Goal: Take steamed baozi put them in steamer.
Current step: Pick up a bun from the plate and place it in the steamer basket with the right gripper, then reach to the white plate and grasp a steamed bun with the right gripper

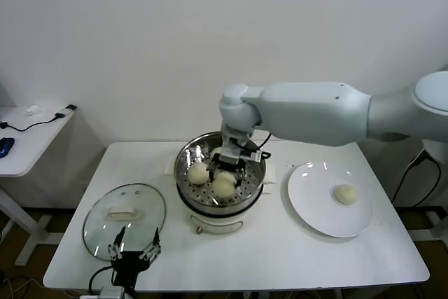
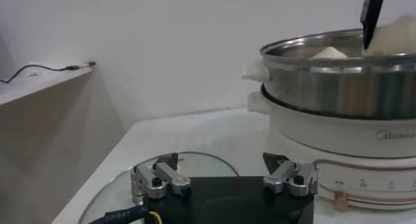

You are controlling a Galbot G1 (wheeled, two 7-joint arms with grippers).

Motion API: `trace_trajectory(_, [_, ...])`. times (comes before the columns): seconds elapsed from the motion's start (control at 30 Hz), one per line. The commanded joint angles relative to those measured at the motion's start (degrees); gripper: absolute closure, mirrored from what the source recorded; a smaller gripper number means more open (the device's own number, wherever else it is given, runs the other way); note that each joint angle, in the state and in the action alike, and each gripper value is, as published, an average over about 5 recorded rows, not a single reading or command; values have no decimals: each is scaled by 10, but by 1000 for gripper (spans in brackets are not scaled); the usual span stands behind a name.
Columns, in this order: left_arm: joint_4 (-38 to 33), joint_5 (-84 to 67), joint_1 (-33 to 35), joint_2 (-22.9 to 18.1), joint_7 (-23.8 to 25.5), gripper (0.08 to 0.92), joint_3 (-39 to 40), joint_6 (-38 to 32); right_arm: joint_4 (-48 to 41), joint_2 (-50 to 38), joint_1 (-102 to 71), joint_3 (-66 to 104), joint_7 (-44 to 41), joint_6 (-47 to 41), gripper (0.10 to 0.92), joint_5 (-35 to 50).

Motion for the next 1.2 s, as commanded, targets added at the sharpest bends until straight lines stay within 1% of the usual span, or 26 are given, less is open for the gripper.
trace_trajectory(0.03, [2,1,-1,0,0,177,0,0,-16,24,-50,-9,27,27,330,-43])
trace_trajectory(0.2, [3,1,-3,0,0,177,1,-1,-39,29,-59,2,38,31,330,-56])
trace_trajectory(0.33, [3,2,-3,-1,0,177,2,-1,-49,34,-58,6,32,35,320,-51])
trace_trajectory(0.5, [3,4,-2,0,0,177,2,-5,-46,36,-38,2,18,36,234,-10])
trace_trajectory(0.57, [2,6,-1,-1,0,177,3,-6,-45,33,-25,5,11,38,211,-2])
trace_trajectory(0.67, [1,8,-1,-1,1,177,4,-6,-39,17,9,8,-8,41,204,28])
trace_trajectory(0.77, [-1,10,-1,-1,2,177,6,-7,-33,-13,52,8,-31,39,203,80])
trace_trajectory(0.9, [-5,12,-1,-1,4,177,9,-8,-44,-73,102,3,-56,24,203,153])
trace_trajectory(0.97, [-6,11,-2,0,4,177,10,-7,-58,-110,123,-9,-67,-3,203,194])
trace_trajectory(1.07, [-6,9,-4,2,4,177,9,-8,-86,-177,153,-42,-80,-69,203,247])
trace_trajectory(1.2, [-5,7,-7,3,4,177,8,-9,-117,-269,164,-93,-92,-127,203,253])
